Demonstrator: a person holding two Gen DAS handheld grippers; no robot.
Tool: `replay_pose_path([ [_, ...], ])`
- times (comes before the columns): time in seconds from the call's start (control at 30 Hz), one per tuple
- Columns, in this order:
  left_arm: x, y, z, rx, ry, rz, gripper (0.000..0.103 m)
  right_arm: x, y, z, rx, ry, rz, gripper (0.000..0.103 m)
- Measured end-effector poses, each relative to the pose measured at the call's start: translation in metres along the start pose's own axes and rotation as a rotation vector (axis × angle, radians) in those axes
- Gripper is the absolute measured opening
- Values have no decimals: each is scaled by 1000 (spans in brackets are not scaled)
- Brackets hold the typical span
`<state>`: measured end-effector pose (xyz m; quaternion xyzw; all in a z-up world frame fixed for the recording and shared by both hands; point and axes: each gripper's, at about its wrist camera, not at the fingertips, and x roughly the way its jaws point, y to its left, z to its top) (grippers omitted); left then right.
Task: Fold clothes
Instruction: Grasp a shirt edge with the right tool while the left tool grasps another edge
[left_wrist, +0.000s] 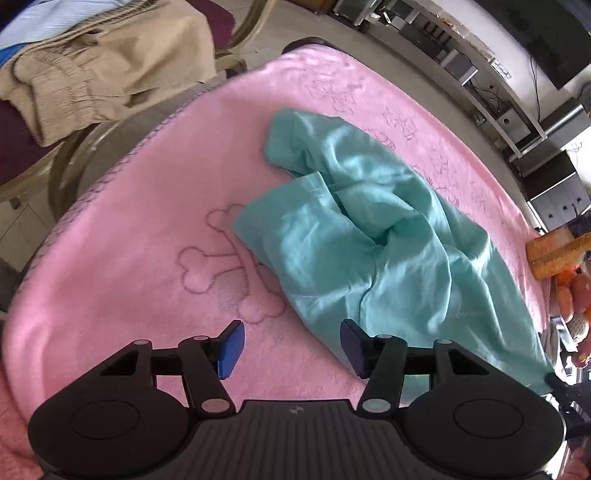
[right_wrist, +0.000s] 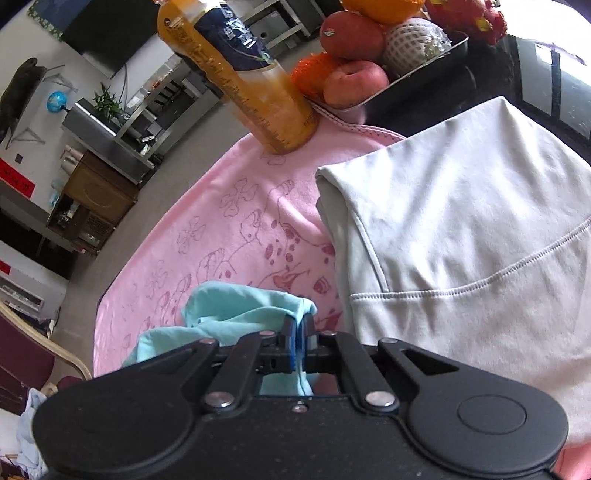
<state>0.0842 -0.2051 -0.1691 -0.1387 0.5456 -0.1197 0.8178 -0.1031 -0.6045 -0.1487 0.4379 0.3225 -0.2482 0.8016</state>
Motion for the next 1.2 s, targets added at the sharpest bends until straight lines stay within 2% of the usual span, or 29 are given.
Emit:
replay_pose_path([
  [0.2, 16, -7, 3, 20, -12, 0, 53, 8, 3, 1, -17, 16, -1, 3],
  [0.3, 20, -10, 5, 29, -23, -2, 36, 10, 5, 1, -28, 24, -3, 3],
  [0.37, 23, -11, 7, 25, -11, -18, 34, 11, 6, 0, -37, 25, -4, 3],
  [0.47, 24, -14, 6, 35, 22, -27, 15, 13, 8, 0, -48, 29, -3, 3],
  [0.5, 23, -14, 6, 35, 35, -22, 6, 13, 8, 0, -51, 29, -2, 3],
  [0.6, 15, -18, 5, 53, 39, -1, 0, 13, 9, -1, -58, 30, -3, 4],
  [0.8, -9, -28, 5, 113, -54, -9, 0, 11, 9, -2, -61, 26, 6, 4],
  [0.9, -2, -25, 4, 105, -36, -9, 0, 11, 7, -2, -49, 32, 14, 4],
  [0.97, 8, -19, 5, 70, -3, -15, 13, 12, 6, -1, -42, 36, 17, 4],
  [1.0, 10, -15, 6, 52, 7, -17, 27, 12, 7, -2, -43, 37, 17, 4],
  [1.03, 12, -11, 6, 36, 11, -20, 35, 12, 7, -2, -44, 38, 17, 4],
  [1.2, 19, 2, 12, -5, 19, -53, 35, 13, 8, -2, -48, 42, 18, 4],
])
